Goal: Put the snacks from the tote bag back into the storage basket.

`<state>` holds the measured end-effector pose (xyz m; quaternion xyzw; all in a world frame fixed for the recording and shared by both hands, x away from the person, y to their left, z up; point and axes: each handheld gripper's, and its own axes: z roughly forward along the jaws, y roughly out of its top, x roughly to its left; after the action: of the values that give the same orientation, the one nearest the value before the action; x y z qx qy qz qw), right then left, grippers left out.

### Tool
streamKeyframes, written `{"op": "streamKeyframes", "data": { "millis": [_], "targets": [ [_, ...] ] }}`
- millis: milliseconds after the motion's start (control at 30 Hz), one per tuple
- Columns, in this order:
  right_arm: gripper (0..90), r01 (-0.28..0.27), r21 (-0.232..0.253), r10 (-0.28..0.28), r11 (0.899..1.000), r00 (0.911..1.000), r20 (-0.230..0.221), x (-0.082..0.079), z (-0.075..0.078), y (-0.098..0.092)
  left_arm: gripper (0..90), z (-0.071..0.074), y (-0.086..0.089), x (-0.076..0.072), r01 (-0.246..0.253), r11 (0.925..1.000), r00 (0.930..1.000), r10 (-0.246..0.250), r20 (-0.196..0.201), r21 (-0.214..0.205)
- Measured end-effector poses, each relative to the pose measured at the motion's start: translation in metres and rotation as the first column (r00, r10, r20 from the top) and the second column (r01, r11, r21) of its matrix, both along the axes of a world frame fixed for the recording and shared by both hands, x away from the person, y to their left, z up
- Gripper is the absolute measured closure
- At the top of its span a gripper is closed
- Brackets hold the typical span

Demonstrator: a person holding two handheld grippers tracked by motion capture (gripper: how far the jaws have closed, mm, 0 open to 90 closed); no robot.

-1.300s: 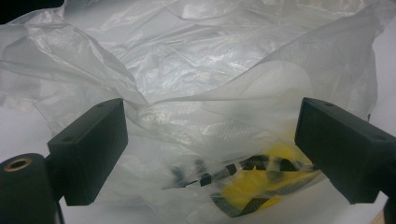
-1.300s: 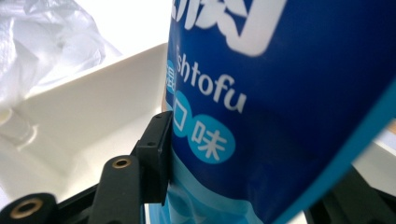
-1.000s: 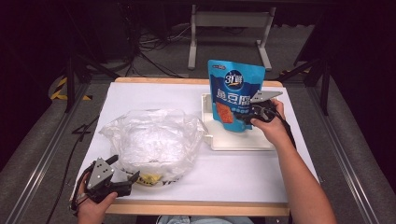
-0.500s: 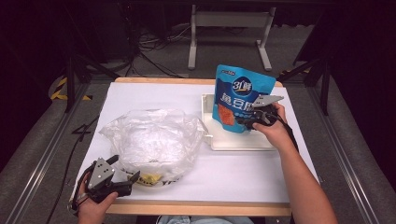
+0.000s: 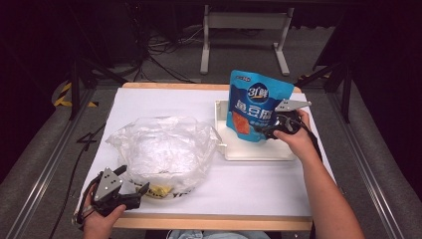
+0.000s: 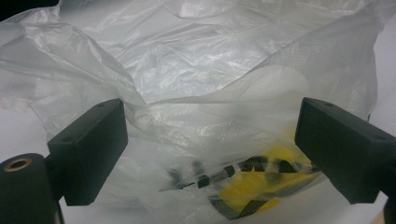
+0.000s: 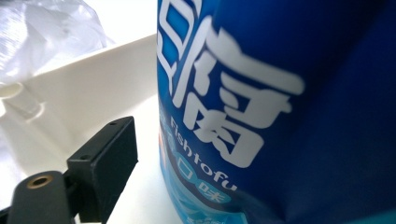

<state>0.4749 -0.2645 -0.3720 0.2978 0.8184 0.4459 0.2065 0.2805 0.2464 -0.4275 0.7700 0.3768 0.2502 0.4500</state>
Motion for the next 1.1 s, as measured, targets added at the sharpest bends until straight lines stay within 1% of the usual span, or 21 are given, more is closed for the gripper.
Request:
{"op": "streamKeyframes", "data": {
  "millis": [100,200,267,300,367,467,600,667,833,1000,1033,1100],
  "targets": [
    [12.3,0.007,-0.005,-0.007,1.000,0.9997,0.024,-0.005,0.005,-0.002,10.5,0.000,0.000,0.000,-0.002,1.0000,1.0000,0.002,-0.001,0.000],
    [10.9,0.020,-0.006,-0.020,1.000,0.9991,0.036,-0.011,0.010,-0.007,10.5,0.000,0.000,0.000,-0.001,1.0000,1.0000,0.001,-0.001,0.001],
    [10.3,0.021,-0.006,-0.021,1.000,0.9989,0.042,-0.016,0.014,-0.010,10.5,0.000,0.000,-0.001,-0.006,1.0000,1.0000,0.006,-0.002,-0.003],
    [10.3,0.024,-0.007,-0.023,1.000,0.9981,0.058,-0.020,0.016,-0.012,10.5,0.000,0.000,-0.001,-0.006,1.0000,1.0000,0.006,-0.002,-0.003],
    [10.3,0.027,-0.007,-0.026,1.000,0.9975,0.066,-0.022,0.017,-0.012,10.5,0.000,0.000,0.000,-0.006,1.0000,1.0000,0.006,-0.003,-0.003],
    [10.0,0.044,-0.002,-0.044,0.999,0.9953,0.086,-0.036,0.024,-0.017,10.5,0.000,-0.001,0.000,-0.007,1.0000,1.0000,0.007,-0.002,-0.001],
    [9.9,0.034,0.009,-0.035,0.999,0.9940,0.103,-0.052,0.029,-0.023,10.5,0.000,-0.001,-0.001,-0.005,1.0000,1.0000,0.005,-0.005,-0.001],
    [10.0,0.034,0.012,-0.035,0.999,0.9941,0.103,-0.055,0.030,-0.024,10.4,0.000,-0.002,-0.001,-0.007,1.0000,1.0000,0.007,-0.004,-0.006],
    [9.7,0.013,0.023,-0.015,1.000,0.9959,0.090,-0.076,0.034,-0.026,10.4,0.000,-0.003,-0.001,-0.002,1.0000,1.0000,0.002,-0.003,-0.003],
    [7.8,-0.014,0.012,0.014,1.000,0.9974,0.071,-0.097,0.038,-0.022,10.4,0.000,-0.003,-0.002,-0.003,1.0000,1.0000,0.003,-0.002,-0.002],
    [7.8,-0.014,0.012,0.014,1.000,0.9974,0.071,-0.097,0.038,-0.022,10.4,0.000,-0.003,-0.002,-0.003,1.0000,1.0000,0.003,-0.002,-0.002],
    [7.4,-0.038,0.012,0.037,0.999,0.9973,0.064,-0.106,0.040,-0.020,10.4,0.000,-0.003,-0.002,-0.002,1.0000,1.0000,0.002,-0.003,0.000]
  ]
}}
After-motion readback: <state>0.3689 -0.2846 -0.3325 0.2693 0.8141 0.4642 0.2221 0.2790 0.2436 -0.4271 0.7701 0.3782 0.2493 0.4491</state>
